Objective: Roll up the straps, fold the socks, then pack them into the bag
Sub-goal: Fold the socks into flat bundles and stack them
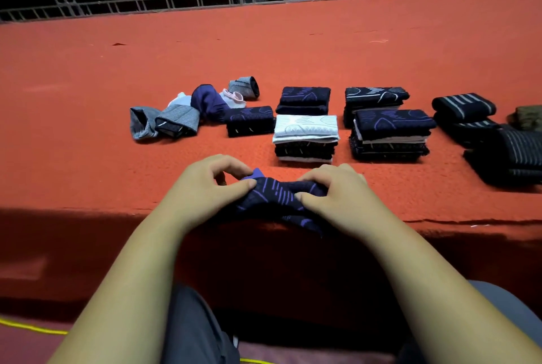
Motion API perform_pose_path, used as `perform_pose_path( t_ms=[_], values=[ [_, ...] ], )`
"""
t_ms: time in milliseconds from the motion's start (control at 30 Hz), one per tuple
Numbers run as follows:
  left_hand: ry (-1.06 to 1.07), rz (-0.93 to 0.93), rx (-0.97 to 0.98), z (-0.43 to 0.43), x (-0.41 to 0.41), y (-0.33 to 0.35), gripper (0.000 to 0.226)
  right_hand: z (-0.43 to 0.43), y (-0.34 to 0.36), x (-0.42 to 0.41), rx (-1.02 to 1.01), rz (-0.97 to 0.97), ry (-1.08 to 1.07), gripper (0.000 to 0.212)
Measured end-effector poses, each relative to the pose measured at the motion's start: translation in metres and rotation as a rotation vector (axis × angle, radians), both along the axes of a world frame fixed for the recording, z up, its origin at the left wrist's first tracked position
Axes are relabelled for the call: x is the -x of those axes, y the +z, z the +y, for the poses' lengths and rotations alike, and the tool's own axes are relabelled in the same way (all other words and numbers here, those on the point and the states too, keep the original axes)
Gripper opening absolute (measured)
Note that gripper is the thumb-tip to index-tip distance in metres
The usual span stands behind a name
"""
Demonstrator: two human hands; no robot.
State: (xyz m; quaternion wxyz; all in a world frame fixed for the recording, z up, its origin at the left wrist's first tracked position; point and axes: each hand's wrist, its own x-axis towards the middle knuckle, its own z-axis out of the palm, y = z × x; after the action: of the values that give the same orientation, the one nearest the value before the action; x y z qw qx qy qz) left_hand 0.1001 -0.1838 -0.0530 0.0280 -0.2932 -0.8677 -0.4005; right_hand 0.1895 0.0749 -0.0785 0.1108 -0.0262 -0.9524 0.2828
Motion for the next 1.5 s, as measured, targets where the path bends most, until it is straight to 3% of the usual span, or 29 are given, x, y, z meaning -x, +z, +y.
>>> perform_pose_path(
  t_ms=[200,333,467,533,633,767,867,1000,1133,1200,1300,1400,1500],
  values=[
    [0.151,0.242,0.079,0.012,0.009,-0.005,0.017,0.001,0.0,-0.002,0.107,0.205,0.068,0.006],
    [0.438,0.107,-0.33,0.012,0.021,-0.008,0.023,0.002,0.005,-0.008,0.275,0.334,0.014,0.027],
    [0.599,-0.238,-0.803,0.016,0.027,-0.001,0.029,0.0,0.008,-0.013,0.506,0.281,0.01,0.034],
    [0.541,-0.367,-0.822,0.022,0.023,0.0,0.023,-0.001,0.007,-0.015,0.526,0.225,0.074,0.037],
    [0.415,-0.447,-0.661,0.023,0.02,0.0,0.029,-0.002,0.005,-0.019,0.453,0.156,0.179,0.044],
    [0.344,-0.417,-0.405,0.009,0.025,-0.004,0.047,0.001,0.007,-0.021,0.404,0.145,0.188,0.047],
    [0.268,-0.371,-0.355,0.002,0.021,-0.006,0.03,0.002,0.007,-0.019,0.37,0.136,0.188,0.047],
    [0.139,-0.297,-0.421,0.003,0.009,0.002,0.022,0.001,0.011,-0.011,0.281,0.162,0.17,0.054],
    [-0.099,-0.232,-0.571,0.009,0.0,0.01,0.015,-0.004,0.027,0.004,0.167,0.27,0.105,0.043],
    [-0.152,-0.235,-0.635,0.012,-0.002,0.011,0.014,-0.012,0.036,0.008,0.252,0.197,0.127,0.043],
    [-0.229,-0.296,-0.777,0.018,-0.007,0.013,0.022,-0.025,0.044,0.006,0.248,0.006,0.189,0.069],
    [-0.278,-0.328,-0.846,0.018,-0.006,0.014,0.021,-0.03,0.045,0.004,0.423,-0.074,0.285,0.049],
    [-0.184,-0.238,-0.74,0.014,0.002,0.011,0.009,-0.029,0.045,0.003,0.549,-0.079,0.283,0.044]
  ],
)
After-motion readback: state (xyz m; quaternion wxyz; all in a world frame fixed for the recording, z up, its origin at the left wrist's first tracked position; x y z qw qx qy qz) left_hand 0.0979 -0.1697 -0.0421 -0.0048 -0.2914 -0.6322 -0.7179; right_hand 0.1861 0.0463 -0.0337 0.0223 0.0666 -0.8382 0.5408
